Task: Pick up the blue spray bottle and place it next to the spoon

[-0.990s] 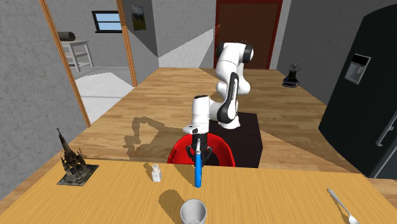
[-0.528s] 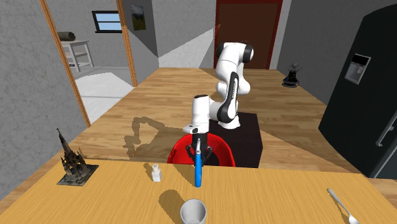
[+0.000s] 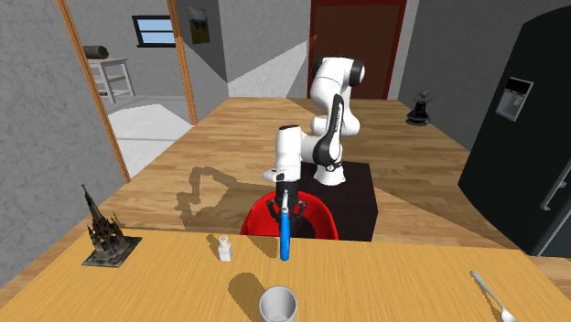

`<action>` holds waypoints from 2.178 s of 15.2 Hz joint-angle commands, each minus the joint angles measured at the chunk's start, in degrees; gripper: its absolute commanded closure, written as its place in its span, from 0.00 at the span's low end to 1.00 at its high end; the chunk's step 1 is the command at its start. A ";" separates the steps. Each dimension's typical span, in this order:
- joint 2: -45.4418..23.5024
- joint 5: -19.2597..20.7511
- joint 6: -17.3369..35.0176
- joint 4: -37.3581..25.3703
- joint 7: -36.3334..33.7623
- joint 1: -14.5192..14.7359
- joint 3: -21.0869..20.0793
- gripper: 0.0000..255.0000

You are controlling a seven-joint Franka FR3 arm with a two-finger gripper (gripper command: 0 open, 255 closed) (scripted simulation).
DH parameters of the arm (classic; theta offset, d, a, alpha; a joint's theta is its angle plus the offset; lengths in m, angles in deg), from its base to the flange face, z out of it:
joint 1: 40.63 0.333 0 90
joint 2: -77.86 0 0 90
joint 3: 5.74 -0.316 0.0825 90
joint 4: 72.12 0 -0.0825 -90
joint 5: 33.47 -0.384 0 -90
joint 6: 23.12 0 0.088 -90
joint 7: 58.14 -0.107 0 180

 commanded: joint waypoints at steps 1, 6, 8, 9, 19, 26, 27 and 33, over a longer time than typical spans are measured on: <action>1.09 1.53 -1.10 -0.16 -1.37 0.46 0.61 1.00; 3.70 5.08 -4.10 -0.92 -4.39 1.20 1.81 1.00; 4.69 6.38 -5.34 -1.33 -5.50 1.41 2.17 1.00; 5.16 7.00 -5.97 -1.56 -6.03 1.50 2.32 1.00; 9.34 12.18 -12.55 -4.62 -10.51 1.93 3.23 1.00; 11.57 14.73 -17.40 -7.59 -12.83 1.97 3.41 1.00; 11.84 15.04 -18.11 -8.07 -13.11 1.97 3.42 1.00; 13.19 16.56 -22.40 -11.21 -14.61 1.95 3.44 1.00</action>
